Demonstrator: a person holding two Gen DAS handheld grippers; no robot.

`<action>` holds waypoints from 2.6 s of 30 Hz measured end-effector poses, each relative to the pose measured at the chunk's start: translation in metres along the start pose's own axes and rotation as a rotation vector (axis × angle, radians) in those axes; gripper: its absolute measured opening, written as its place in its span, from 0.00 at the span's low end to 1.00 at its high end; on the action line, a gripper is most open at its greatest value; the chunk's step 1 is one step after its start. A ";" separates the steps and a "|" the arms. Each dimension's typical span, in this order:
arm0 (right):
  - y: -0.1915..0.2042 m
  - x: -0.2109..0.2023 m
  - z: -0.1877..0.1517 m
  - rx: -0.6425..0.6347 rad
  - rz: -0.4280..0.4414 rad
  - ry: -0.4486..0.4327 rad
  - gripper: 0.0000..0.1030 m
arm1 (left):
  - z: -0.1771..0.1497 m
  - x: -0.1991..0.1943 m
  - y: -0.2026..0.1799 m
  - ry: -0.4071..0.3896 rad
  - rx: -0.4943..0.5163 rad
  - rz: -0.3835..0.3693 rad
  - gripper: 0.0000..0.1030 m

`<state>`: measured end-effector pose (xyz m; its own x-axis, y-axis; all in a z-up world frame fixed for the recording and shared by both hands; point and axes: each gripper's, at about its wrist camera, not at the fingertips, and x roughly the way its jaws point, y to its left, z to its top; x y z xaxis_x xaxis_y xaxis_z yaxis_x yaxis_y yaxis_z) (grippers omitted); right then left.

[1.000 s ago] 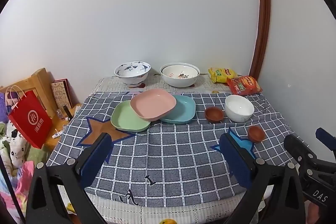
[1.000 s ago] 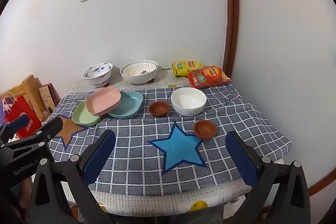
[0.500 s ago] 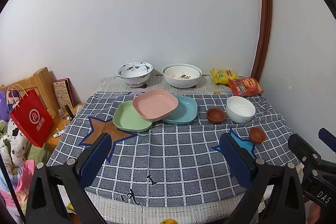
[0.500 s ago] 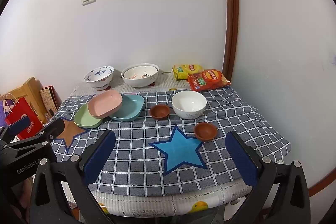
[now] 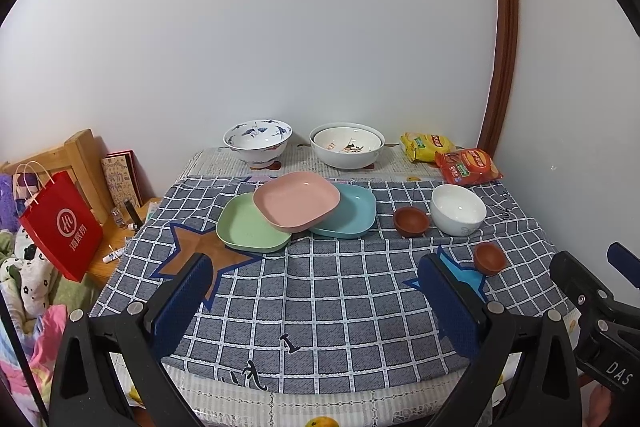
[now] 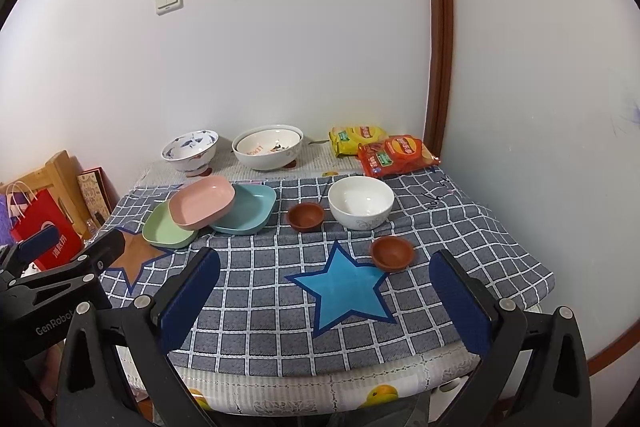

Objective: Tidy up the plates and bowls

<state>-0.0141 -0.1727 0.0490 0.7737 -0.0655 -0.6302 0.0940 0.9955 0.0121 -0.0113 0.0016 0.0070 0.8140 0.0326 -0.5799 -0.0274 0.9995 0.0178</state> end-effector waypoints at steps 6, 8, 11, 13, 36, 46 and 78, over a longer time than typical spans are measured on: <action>0.000 -0.002 0.001 0.000 0.002 -0.004 1.00 | 0.000 -0.001 0.000 0.001 -0.005 0.000 1.00; 0.001 -0.003 0.001 0.000 0.001 -0.005 1.00 | 0.000 -0.001 0.000 0.001 -0.006 0.000 1.00; 0.002 -0.004 0.000 0.001 0.001 -0.007 1.00 | 0.001 -0.001 0.000 0.002 -0.004 -0.001 1.00; 0.002 -0.004 0.000 0.002 0.000 -0.006 1.00 | 0.001 -0.002 0.000 0.002 -0.004 -0.001 1.00; 0.000 -0.005 0.001 0.014 -0.001 -0.013 1.00 | -0.002 -0.002 -0.001 0.005 -0.004 -0.006 1.00; -0.001 -0.006 0.000 0.016 0.000 -0.017 1.00 | -0.002 -0.002 -0.002 0.005 -0.003 -0.006 1.00; -0.007 0.028 0.003 -0.016 -0.026 -0.002 1.00 | 0.010 0.038 -0.013 0.052 0.011 -0.042 1.00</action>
<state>0.0084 -0.1812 0.0335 0.7724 -0.0918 -0.6285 0.1046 0.9944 -0.0168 0.0259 -0.0105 -0.0069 0.7830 -0.0089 -0.6220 0.0124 0.9999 0.0013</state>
